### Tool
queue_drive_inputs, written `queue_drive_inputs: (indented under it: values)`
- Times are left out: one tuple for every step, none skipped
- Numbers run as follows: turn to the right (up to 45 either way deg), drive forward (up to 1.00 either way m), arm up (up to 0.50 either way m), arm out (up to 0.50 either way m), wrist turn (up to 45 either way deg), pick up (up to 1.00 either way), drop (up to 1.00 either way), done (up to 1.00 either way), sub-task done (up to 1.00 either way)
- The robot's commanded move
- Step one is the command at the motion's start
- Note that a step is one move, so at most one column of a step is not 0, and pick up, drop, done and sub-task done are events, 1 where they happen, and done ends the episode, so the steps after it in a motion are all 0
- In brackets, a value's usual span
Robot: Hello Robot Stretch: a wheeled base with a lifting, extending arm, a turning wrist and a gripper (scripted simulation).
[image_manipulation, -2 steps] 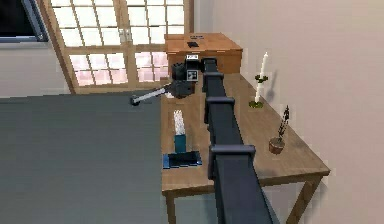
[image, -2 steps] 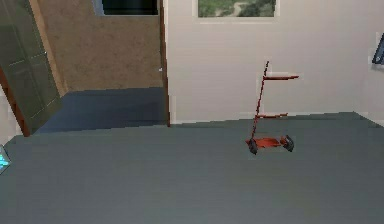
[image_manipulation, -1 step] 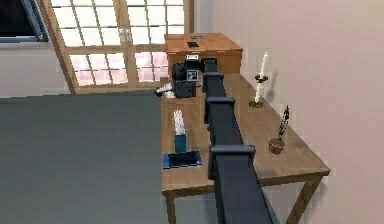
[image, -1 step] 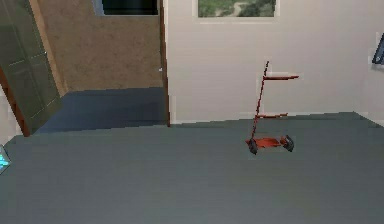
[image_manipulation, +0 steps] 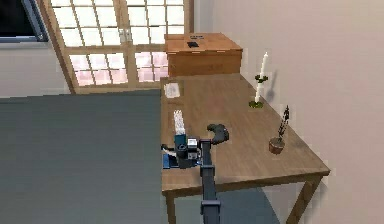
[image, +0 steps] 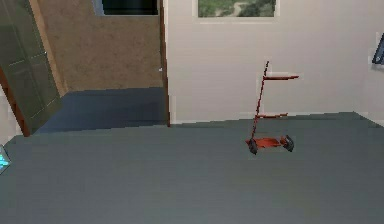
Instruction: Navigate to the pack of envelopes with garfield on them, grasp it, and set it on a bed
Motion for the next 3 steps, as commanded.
queue_drive_inputs:
  values:
    - [0.0,0.00,0.00,0.00,0.0,1.00,0.00,0.00,0.00]
    - [0.0,0.00,0.10,0.00,0.0,0.00,0.00,0.00,0.00]
    - [0.0,0.00,0.24,0.00,0.0,0.00,0.00,0.00,0.00]
